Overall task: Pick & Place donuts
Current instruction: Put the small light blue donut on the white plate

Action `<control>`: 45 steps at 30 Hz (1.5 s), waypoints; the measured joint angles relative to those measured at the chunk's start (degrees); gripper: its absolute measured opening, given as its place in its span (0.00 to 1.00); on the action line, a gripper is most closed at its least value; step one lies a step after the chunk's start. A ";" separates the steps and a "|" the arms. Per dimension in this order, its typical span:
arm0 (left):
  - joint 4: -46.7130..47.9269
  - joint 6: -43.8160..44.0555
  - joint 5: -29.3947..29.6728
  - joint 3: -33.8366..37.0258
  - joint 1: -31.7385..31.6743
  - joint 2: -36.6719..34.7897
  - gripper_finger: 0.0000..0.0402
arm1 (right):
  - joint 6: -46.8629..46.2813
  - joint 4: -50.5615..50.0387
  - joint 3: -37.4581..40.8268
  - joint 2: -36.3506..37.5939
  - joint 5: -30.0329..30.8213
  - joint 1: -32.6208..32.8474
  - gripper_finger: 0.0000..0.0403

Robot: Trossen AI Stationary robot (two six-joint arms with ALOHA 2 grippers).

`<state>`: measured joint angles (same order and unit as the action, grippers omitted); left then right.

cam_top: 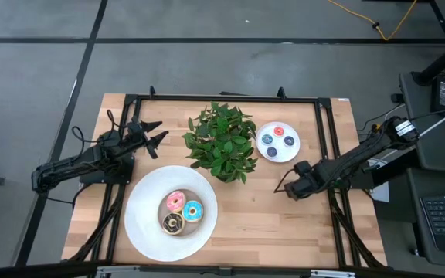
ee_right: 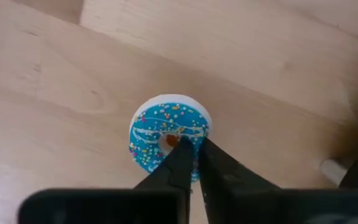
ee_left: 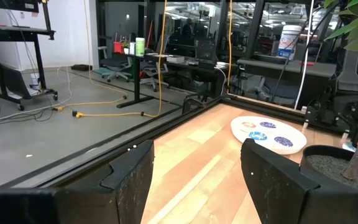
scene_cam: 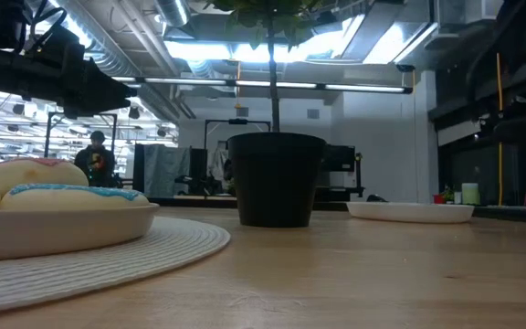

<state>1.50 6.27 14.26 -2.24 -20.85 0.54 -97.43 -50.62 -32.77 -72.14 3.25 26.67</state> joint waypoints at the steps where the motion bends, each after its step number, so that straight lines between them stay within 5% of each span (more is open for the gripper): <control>1: 0.00 0.00 0.00 0.00 0.01 -0.01 0.58 | 0.38 -0.22 -0.38 0.00 0.00 -0.27 0.06; 12: 0.00 0.01 0.00 0.00 -0.01 0.00 0.58 | 15.34 -3.64 -4.21 0.33 -0.91 -7.95 0.06; 34: 0.00 -0.01 0.00 0.00 -0.01 0.00 0.58 | 53.21 -7.76 -10.34 -0.60 -2.94 -38.59 0.06; 45: 0.00 0.00 0.00 0.00 -0.01 0.00 0.58 | 64.89 -3.91 -14.54 -7.38 -2.86 -49.90 0.06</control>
<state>1.50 6.27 14.26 -2.24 -20.86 0.53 -32.55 -54.53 -47.30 -79.52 0.38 -23.22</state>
